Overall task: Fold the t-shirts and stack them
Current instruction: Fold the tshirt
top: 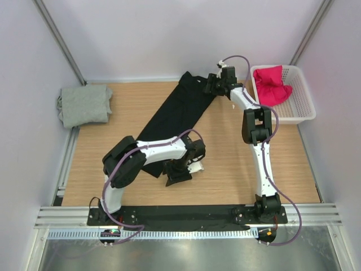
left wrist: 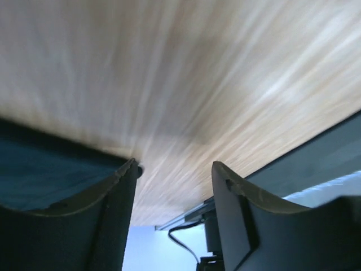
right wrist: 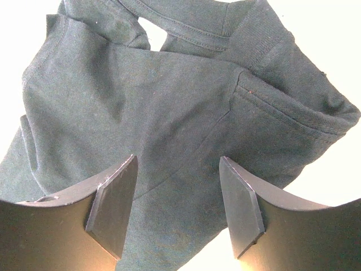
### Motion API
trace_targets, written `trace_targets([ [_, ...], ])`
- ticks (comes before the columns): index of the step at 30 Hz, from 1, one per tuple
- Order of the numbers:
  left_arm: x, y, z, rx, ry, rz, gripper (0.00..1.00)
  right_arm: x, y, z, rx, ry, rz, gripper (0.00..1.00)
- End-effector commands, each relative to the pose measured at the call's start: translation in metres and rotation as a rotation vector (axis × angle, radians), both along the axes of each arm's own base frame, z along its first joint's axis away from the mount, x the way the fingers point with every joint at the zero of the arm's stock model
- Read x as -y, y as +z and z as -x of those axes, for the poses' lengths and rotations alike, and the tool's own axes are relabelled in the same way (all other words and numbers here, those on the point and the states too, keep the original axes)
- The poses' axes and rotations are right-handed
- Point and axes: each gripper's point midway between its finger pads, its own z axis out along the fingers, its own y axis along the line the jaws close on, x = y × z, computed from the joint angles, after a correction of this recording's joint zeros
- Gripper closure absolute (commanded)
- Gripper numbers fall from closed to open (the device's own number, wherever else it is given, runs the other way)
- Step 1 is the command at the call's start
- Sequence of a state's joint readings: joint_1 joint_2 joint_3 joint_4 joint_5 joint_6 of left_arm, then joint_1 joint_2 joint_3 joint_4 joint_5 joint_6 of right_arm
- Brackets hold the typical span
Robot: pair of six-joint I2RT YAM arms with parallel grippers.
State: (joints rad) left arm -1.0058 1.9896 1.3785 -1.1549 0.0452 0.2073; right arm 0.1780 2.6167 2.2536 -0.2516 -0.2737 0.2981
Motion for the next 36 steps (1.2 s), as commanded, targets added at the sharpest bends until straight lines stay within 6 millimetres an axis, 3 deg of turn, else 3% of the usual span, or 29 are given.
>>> trace_targets([
  [1, -0.019, 0.017, -0.026, 0.167, -0.019, -0.033, 0.42, 0.004, -0.016, 0.008, -0.047, -0.005, 0.015, 0.34],
  [3, -0.027, 0.017, -0.034, 0.189, 0.010, -0.041, 0.42, 0.005, -0.017, 0.011, -0.054, -0.005, 0.024, 0.34],
  [8, -0.055, 0.013, -0.059, 0.210, 0.123, -0.051, 0.41, 0.006, -0.001, 0.018, -0.041, 0.004, 0.029, 0.34],
  [13, -0.062, -0.004, -0.063, 0.176, 0.152, -0.037, 0.44, 0.006, -0.001, 0.020, -0.045, 0.017, 0.043, 0.33],
  [21, -0.049, -0.015, -0.034, 0.001, 0.176, 0.016, 0.55, 0.010, 0.007, 0.017, -0.022, 0.013, 0.059, 0.33],
  [25, -0.044, -0.016, -0.026, -0.052, 0.191, 0.031, 0.76, 0.010, 0.005, 0.015, -0.017, 0.010, 0.064, 0.33],
  [31, -0.028, -0.018, -0.023, -0.088, 0.186, 0.058, 0.97, 0.007, -0.004, 0.014, -0.030, 0.005, 0.054, 0.33],
  [36, -0.001, -0.015, -0.013, -0.111, 0.126, 0.071, 0.99, 0.010, 0.001, 0.004, 0.004, 0.004, 0.064, 0.33],
])
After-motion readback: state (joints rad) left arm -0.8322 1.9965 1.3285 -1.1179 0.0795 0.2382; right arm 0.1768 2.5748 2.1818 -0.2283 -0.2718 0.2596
